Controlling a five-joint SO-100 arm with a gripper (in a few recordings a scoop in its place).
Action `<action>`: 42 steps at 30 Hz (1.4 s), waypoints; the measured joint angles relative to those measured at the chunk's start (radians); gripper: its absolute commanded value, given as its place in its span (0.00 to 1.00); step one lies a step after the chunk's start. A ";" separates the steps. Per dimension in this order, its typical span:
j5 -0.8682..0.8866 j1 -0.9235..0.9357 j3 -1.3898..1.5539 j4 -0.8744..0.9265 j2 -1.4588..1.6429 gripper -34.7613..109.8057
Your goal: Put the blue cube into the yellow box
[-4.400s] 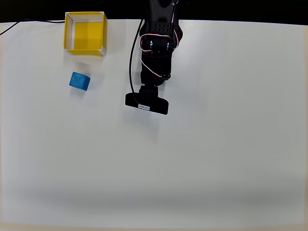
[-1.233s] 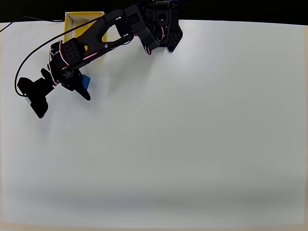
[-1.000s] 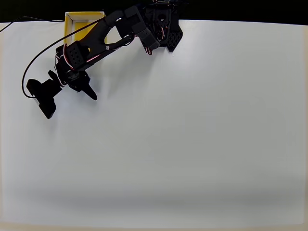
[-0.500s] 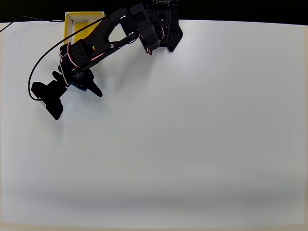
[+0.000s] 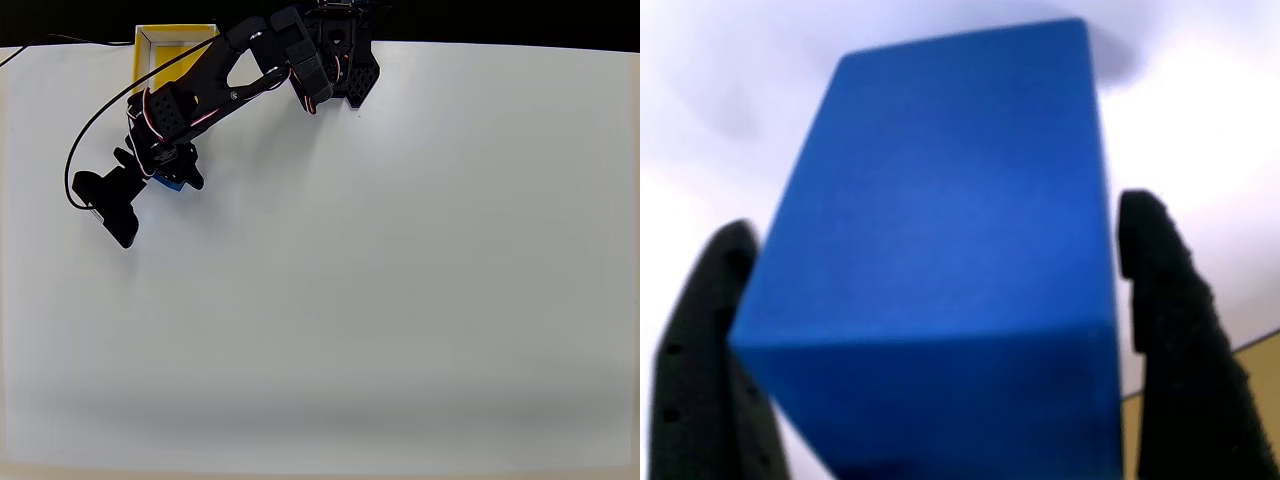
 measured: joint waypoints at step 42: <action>0.103 0.173 -0.387 0.589 0.400 0.33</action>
